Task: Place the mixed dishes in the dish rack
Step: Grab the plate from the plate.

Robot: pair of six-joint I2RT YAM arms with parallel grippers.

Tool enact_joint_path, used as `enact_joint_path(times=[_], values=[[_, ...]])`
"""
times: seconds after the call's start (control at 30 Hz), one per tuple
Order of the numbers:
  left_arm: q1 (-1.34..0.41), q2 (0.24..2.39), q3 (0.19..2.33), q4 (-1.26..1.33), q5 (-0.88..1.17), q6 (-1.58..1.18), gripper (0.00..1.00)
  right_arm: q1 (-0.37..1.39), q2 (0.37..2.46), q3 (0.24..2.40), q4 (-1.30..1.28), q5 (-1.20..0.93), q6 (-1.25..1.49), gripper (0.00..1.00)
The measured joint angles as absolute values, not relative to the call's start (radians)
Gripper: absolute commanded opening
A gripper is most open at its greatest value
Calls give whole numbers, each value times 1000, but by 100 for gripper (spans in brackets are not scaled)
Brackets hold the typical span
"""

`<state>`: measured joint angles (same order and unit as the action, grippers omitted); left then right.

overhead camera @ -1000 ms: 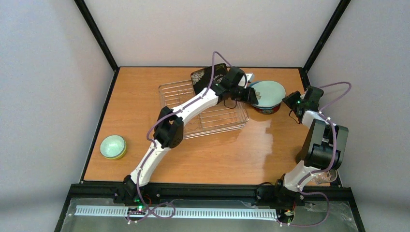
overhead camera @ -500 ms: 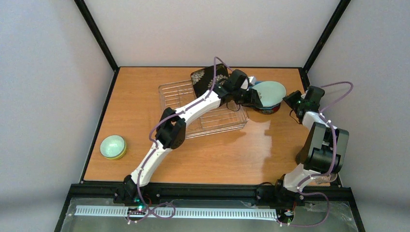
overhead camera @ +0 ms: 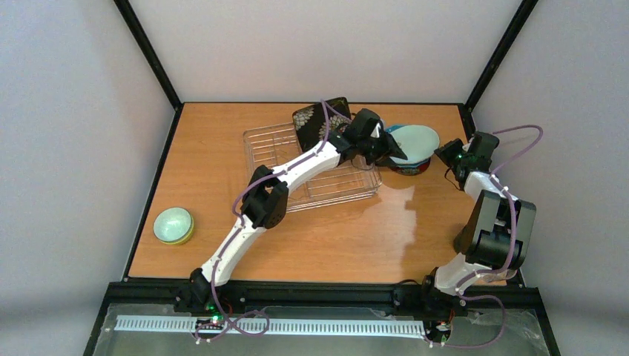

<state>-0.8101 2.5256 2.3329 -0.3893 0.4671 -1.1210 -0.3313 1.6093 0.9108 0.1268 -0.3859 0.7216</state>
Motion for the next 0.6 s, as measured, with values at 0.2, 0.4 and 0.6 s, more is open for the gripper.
enact_joint_path(times=[0.2,0.4,0.6], values=[[-810,2528,2346,-373,451,-1266,95,-332,1609,911,123,-386,717,2],[-810,2539,2410,-396,441,-1352,95,-332,1609,911,121,-389,714,2],[-811,2551,2449,-432,442,-1387,96,-331,1609,911,107,-404,714,2]])
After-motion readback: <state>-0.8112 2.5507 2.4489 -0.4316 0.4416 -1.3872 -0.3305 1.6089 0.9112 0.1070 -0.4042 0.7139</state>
